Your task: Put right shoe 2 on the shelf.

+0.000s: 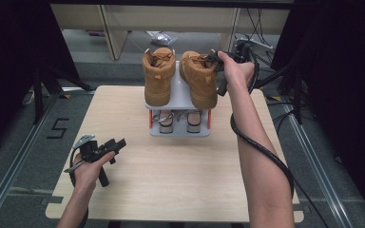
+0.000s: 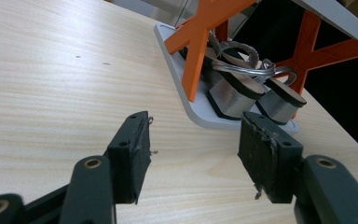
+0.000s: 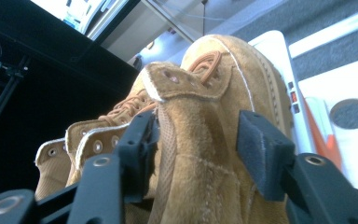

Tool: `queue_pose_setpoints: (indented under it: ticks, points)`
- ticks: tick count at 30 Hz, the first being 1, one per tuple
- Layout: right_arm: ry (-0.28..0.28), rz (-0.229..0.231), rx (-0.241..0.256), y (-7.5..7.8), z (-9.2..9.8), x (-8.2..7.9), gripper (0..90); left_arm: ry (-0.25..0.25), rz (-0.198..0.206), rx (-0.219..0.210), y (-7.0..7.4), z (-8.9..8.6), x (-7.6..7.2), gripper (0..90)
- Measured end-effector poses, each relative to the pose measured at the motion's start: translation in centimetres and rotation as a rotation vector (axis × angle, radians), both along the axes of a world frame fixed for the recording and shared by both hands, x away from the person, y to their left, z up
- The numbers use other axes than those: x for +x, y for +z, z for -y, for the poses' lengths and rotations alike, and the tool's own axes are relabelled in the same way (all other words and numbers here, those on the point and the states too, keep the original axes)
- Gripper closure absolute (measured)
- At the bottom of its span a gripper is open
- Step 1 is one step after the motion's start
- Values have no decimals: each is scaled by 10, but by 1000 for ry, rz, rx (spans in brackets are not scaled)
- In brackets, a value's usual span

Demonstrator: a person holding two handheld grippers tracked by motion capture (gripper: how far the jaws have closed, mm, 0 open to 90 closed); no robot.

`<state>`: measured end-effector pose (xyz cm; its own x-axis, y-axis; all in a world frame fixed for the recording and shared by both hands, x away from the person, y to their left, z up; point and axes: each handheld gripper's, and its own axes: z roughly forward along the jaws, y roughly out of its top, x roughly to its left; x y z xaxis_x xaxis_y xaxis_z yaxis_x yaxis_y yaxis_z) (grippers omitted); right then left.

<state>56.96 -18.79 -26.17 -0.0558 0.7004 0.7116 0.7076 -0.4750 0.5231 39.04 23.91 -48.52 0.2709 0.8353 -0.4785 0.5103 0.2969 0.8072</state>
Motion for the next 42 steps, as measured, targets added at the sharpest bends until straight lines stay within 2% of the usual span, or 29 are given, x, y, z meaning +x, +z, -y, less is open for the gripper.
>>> queue_pose_setpoints:
  ticks: [1,2,4,7,11,13,14,15,16,17,22,25,26,27,31,33,36,37,38,40,42]
  points:
    - [-1,6,2,1,2,-1,469,-4,4,0,0,0,0,428]
    - [4,38,0,2,5,-3,467,-2,2,-1,0,1,0,428]
    - [0,66,3,5,9,-7,458,-1,3,3,0,1,0,428]
    - [14,64,28,9,17,-16,453,1,3,6,0,2,0,428]
    - [23,78,18,9,30,-27,496,6,4,7,0,2,-1,429]
    - [22,63,34,7,36,-32,536,7,4,8,0,2,-1,430]
    - [32,66,31,5,40,-35,586,7,6,9,0,3,-1,431]
    - [42,47,25,4,42,-37,595,4,6,12,0,3,-2,431]
    - [54,54,11,1,44,-39,625,3,6,12,0,3,-2,431]
    - [55,46,23,-1,46,-41,658,5,7,14,0,3,-2,431]
    - [94,9,-18,-10,50,-48,788,3,8,15,0,3,-2,431]
    - [124,-10,-70,-18,51,-51,859,5,9,16,0,2,-2,431]
    - [138,-1,-92,-21,52,-51,877,4,8,17,0,2,-2,431]
    - [138,-16,-92,-23,50,-52,893,4,9,17,-1,2,-2,431]
    - [164,-39,-125,-35,46,-53,900,4,8,17,0,2,-2,431]
    - [182,-67,-126,-42,41,-55,900,8,7,15,0,1,-2,431]
    - [214,-59,-163,-53,37,-57,900,9,8,16,0,0,-2,431]
    - [217,-79,-135,-54,35,-58,900,10,8,16,0,0,-3,431]
    - [226,-67,-166,-57,34,-58,900,11,9,15,0,0,-3,431]
    - [239,-85,-178,-60,30,-60,900,11,10,15,1,0,-3,431]
    - [246,-75,-201,-61,29,-62,900,12,11,14,1,0,-3,431]
